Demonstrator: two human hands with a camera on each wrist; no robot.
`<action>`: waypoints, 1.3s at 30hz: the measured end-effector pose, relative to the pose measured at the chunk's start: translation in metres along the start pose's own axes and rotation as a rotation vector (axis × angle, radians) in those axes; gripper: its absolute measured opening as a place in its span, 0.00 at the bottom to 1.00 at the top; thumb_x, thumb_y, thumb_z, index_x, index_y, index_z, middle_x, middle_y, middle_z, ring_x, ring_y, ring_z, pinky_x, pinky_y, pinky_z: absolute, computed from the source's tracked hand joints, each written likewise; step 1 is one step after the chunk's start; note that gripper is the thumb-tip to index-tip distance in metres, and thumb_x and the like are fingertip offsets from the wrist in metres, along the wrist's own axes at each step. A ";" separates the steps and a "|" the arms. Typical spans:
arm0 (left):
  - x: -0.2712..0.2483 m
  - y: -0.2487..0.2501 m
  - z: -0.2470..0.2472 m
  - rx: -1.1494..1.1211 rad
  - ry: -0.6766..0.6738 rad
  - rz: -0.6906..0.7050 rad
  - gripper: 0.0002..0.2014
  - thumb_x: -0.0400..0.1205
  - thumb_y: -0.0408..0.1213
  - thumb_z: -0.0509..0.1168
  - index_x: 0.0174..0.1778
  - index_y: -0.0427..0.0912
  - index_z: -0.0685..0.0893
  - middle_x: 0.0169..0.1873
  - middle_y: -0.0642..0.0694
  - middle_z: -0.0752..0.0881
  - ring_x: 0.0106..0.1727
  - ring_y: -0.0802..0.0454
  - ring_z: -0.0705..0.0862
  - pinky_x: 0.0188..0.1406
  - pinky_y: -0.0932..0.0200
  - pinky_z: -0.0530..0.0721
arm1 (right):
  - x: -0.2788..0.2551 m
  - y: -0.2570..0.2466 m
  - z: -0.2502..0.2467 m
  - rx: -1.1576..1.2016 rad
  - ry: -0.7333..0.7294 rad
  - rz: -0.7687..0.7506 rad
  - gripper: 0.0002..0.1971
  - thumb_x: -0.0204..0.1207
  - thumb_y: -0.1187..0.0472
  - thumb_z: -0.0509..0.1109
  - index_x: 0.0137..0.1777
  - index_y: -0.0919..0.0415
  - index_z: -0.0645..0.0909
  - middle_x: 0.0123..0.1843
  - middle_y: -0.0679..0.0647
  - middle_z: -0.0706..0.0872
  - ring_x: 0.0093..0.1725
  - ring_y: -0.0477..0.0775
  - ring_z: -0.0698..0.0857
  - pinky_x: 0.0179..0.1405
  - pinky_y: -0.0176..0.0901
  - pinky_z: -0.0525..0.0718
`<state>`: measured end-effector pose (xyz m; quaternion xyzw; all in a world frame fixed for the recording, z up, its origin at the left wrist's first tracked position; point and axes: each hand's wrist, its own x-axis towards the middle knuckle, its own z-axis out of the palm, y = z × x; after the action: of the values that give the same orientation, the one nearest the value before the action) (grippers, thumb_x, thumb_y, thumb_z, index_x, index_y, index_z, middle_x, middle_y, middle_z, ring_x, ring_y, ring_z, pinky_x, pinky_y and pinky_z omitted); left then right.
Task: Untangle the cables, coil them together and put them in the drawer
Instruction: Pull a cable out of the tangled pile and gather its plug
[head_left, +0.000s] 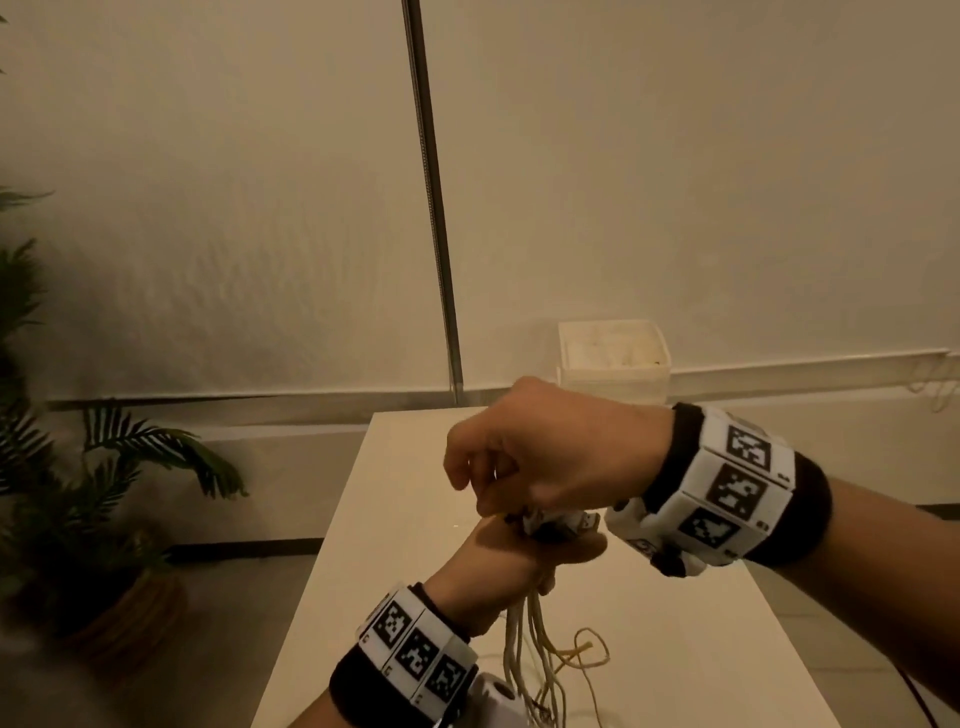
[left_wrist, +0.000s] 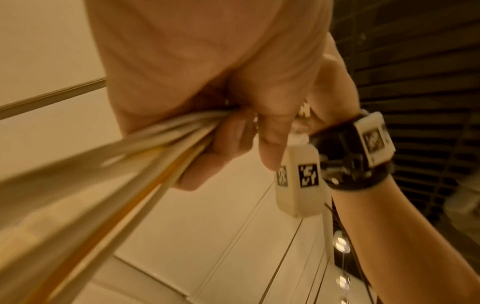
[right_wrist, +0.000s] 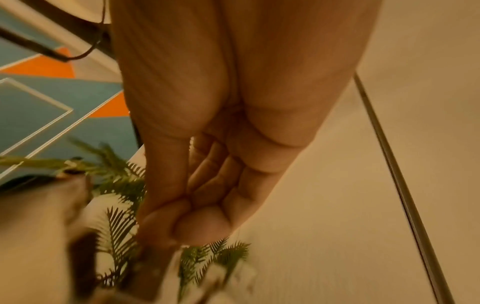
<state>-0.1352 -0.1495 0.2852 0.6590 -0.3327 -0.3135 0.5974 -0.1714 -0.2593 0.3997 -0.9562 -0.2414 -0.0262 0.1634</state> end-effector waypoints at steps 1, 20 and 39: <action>0.001 0.000 -0.002 -0.021 -0.026 -0.013 0.09 0.71 0.39 0.77 0.45 0.46 0.88 0.33 0.43 0.80 0.28 0.54 0.74 0.32 0.54 0.74 | -0.001 0.004 0.001 -0.016 -0.033 0.011 0.11 0.76 0.59 0.75 0.57 0.53 0.83 0.46 0.44 0.90 0.44 0.40 0.87 0.46 0.35 0.89; 0.027 -0.008 -0.002 -0.051 0.122 0.023 0.09 0.77 0.25 0.70 0.35 0.43 0.83 0.18 0.53 0.68 0.17 0.55 0.60 0.19 0.63 0.61 | -0.009 0.052 -0.001 0.091 0.069 0.059 0.11 0.74 0.72 0.73 0.50 0.55 0.86 0.44 0.42 0.91 0.45 0.36 0.88 0.47 0.33 0.87; 0.038 0.003 -0.004 0.483 0.167 0.091 0.11 0.86 0.28 0.59 0.51 0.52 0.72 0.41 0.60 0.71 0.47 0.64 0.76 0.52 0.72 0.78 | -0.004 0.054 0.080 -0.096 0.525 0.050 0.11 0.79 0.52 0.65 0.41 0.59 0.77 0.39 0.51 0.79 0.37 0.48 0.74 0.35 0.40 0.78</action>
<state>-0.1102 -0.1788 0.2883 0.7903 -0.3768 -0.1423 0.4617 -0.1514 -0.2800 0.3073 -0.9290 -0.1657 -0.2806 0.1753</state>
